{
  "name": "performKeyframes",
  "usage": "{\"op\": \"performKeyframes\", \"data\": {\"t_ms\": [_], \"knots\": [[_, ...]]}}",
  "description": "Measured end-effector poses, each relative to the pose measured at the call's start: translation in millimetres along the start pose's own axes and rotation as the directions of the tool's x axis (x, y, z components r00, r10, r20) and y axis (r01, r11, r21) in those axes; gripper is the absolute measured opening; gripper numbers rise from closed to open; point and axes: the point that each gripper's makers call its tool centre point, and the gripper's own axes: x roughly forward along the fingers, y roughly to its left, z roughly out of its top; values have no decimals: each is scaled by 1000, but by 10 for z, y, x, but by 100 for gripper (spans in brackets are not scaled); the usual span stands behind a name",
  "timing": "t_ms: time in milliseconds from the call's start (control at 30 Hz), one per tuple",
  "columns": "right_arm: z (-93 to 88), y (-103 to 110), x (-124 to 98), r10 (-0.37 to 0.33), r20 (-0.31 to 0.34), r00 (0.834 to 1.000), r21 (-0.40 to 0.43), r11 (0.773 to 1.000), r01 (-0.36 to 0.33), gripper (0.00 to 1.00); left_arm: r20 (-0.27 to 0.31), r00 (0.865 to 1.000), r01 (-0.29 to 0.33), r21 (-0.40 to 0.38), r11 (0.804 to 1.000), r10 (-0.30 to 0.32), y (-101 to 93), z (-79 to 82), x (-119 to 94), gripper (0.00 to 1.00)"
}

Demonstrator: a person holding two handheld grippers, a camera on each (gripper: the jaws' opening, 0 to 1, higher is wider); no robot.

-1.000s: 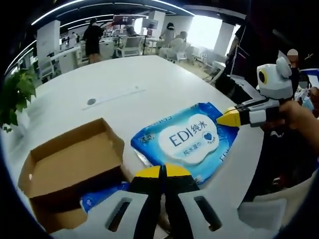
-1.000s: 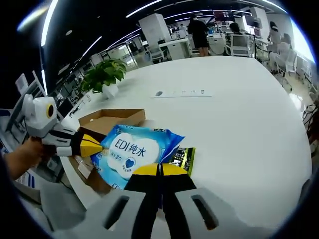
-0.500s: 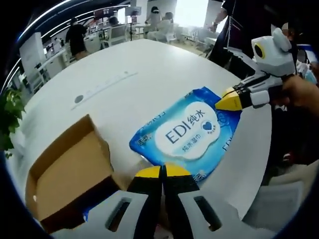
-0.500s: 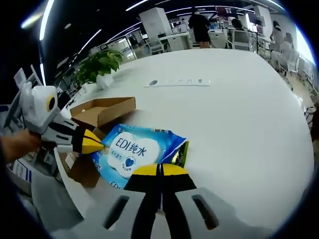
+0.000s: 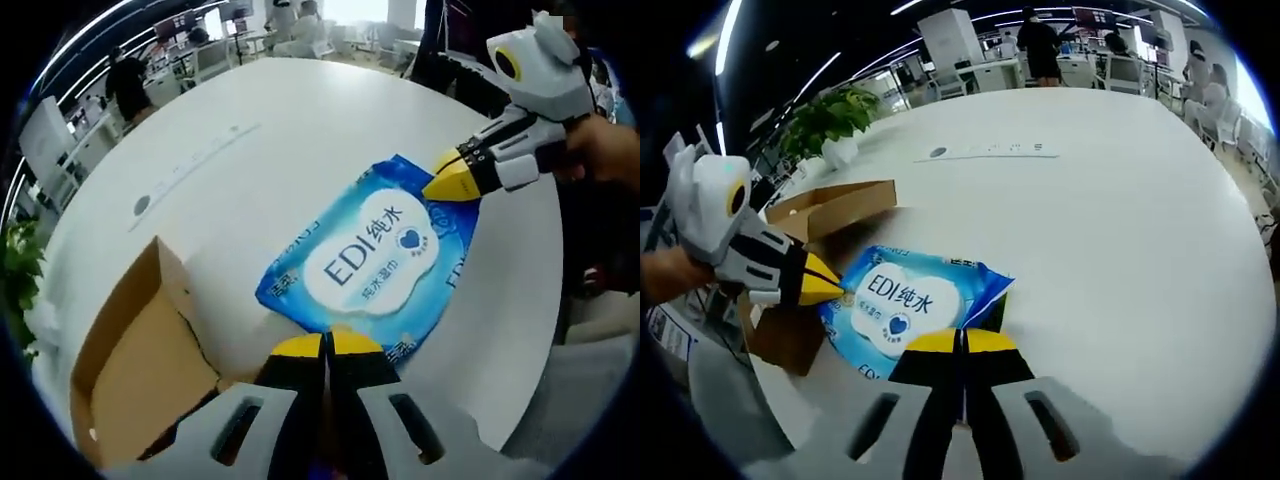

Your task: Operate the shoe box by opening the lid, removing the specified soft item, and placing it in the target area until the item is outside and the box remains undamaged.

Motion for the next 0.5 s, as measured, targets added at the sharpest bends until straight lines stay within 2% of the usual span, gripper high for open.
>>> {"op": "performKeyframes", "data": {"t_ms": [500], "knots": [[-101,-83,104,-30,7,1000,4,1000,30,0,-6,1000,-9,40,999,9,-9,-14,25,0]]}}
